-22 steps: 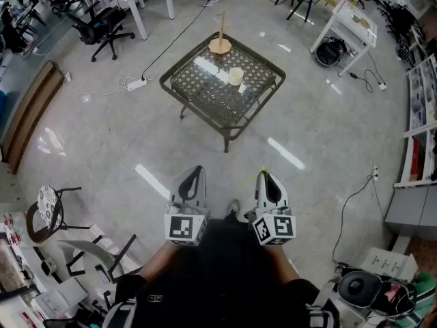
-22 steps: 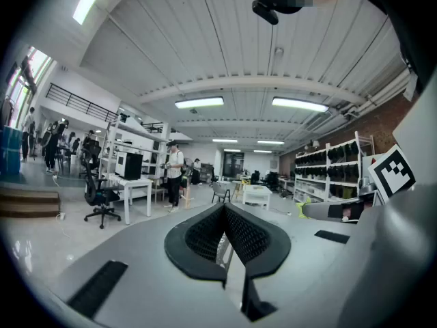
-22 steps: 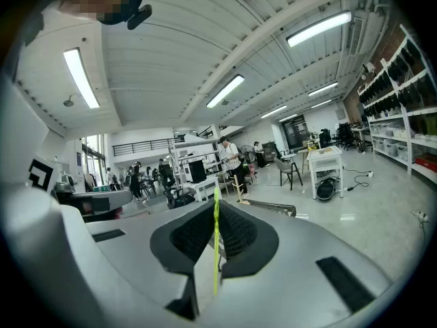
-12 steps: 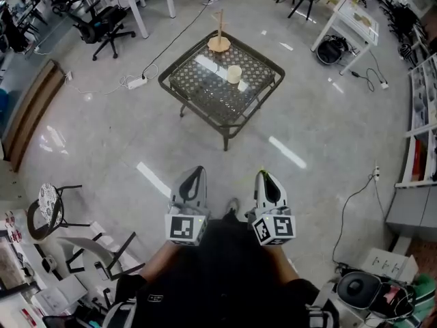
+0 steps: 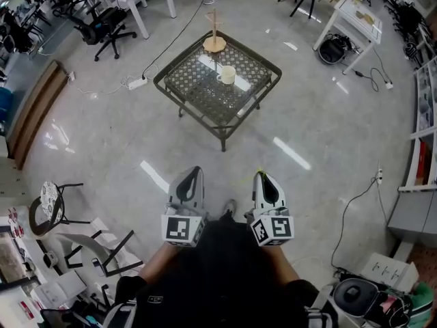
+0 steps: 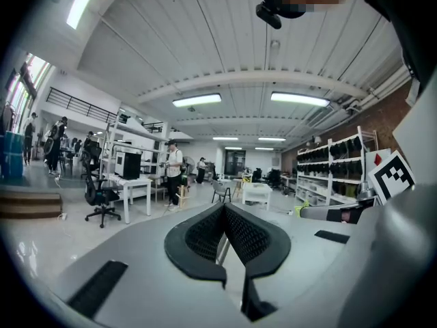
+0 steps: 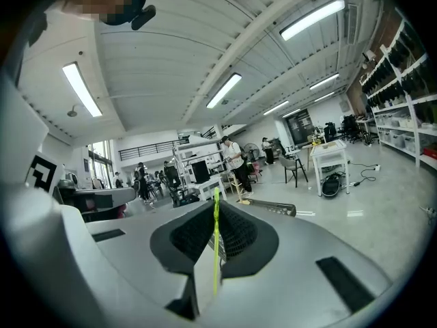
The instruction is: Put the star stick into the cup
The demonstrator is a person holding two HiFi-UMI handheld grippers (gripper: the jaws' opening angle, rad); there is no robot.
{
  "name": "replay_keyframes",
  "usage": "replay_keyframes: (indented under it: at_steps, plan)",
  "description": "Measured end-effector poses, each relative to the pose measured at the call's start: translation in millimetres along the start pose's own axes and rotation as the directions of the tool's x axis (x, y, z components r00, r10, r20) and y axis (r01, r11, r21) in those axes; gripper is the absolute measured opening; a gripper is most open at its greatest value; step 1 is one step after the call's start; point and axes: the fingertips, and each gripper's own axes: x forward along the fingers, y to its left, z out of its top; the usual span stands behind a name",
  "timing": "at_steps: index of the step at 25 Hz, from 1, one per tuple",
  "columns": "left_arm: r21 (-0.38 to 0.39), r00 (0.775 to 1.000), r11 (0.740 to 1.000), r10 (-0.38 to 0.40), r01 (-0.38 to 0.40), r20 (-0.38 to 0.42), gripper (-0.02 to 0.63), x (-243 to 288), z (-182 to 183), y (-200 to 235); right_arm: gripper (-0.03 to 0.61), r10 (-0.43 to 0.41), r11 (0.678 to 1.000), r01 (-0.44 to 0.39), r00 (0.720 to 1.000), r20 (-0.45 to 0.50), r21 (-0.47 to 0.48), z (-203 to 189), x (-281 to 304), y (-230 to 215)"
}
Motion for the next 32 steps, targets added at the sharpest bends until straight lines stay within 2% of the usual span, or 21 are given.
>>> replay_keyframes:
  at_steps: [5,10,14,23,32]
  plan:
    - [0.013,0.999,0.999,0.037,-0.038,0.019,0.015,18.0,4.6,-19.9,0.021,0.048,0.999,-0.048,0.999,0.004,-0.012,7.9,8.9,-27.0]
    - [0.01,0.997,0.997,0.079,-0.079,-0.012,0.015,30.2,1.4,-11.3,0.021,0.067,0.998,-0.067,0.998,-0.004,-0.006,9.9,26.5,-36.6]
    - [0.0,0.998,0.998,0.068,-0.068,-0.011,0.015,51.4,-0.9,0.2,0.021,0.071,0.997,-0.072,0.997,-0.018,-0.005,8.5,52.0,-37.7]
    - [-0.034,1.0,0.999,0.025,-0.025,0.001,0.015,139.9,2.3,51.7,0.021,0.035,0.999,-0.035,0.999,-0.02,-0.019,24.0,145.0,-50.4]
    - [-0.046,0.999,0.998,-0.039,0.039,0.005,0.015,225.9,30.6,126.7,0.021,-0.021,0.999,0.02,1.0,-0.018,-0.037,52.3,257.0,-47.0]
